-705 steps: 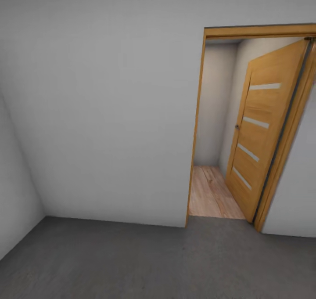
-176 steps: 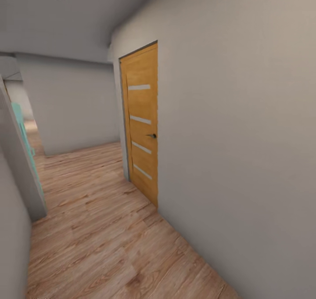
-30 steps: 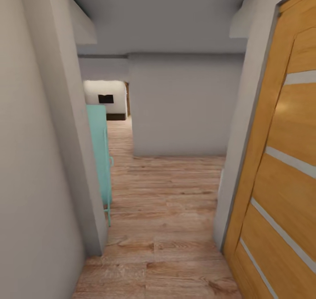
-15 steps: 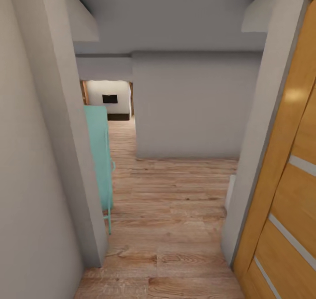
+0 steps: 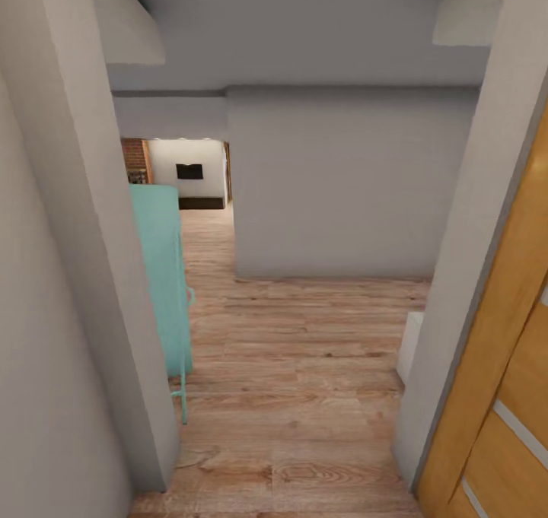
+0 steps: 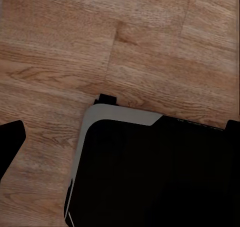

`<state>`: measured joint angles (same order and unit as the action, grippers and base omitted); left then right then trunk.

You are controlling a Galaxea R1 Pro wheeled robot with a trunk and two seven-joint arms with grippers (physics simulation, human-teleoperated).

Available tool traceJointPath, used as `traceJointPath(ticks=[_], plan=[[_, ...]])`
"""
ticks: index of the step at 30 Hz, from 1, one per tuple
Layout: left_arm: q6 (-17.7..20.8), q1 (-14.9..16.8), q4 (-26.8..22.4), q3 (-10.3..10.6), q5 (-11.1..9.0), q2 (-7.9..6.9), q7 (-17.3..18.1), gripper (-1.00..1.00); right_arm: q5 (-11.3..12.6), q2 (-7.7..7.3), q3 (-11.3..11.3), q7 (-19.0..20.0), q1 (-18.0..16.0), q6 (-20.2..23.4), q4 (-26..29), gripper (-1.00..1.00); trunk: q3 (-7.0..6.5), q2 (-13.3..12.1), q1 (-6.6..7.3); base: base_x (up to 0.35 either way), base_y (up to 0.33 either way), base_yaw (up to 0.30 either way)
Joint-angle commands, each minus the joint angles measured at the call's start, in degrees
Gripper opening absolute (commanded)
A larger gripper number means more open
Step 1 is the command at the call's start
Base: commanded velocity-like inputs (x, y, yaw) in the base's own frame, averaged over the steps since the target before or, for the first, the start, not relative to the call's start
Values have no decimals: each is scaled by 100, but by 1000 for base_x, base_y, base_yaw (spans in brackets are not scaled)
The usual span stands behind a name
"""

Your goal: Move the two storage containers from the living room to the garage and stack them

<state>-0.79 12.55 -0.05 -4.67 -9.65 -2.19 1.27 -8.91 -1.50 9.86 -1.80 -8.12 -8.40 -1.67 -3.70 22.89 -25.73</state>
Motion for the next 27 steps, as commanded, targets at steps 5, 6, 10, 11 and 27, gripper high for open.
traceJointPath(ticks=[5,6,10,11,27], plan=[[-8,2,5,-43,-19,-1,13,100,-5,7,-36,-21,-6,-25,-18,100,2,3,-5,321,0,0],[-8,2,5,-43,-19,-1,13,100,28,8,-53,-34,-6,-13,-18,100,2,3,-5,321,0,0],[-9,2,5,-43,-19,-1,13,100,142,14,-75,-232,-6,9,-18,100,2,3,-5,321,0,0],[-9,2,5,-43,-19,-1,13,100,161,15,-77,-307,-6,14,-18,100,2,3,-5,321,0,0],[-17,2,5,-43,-19,-1,13,100,134,-18,17,-29,-6,12,-18,100,2,3,-5,321,0,0]])
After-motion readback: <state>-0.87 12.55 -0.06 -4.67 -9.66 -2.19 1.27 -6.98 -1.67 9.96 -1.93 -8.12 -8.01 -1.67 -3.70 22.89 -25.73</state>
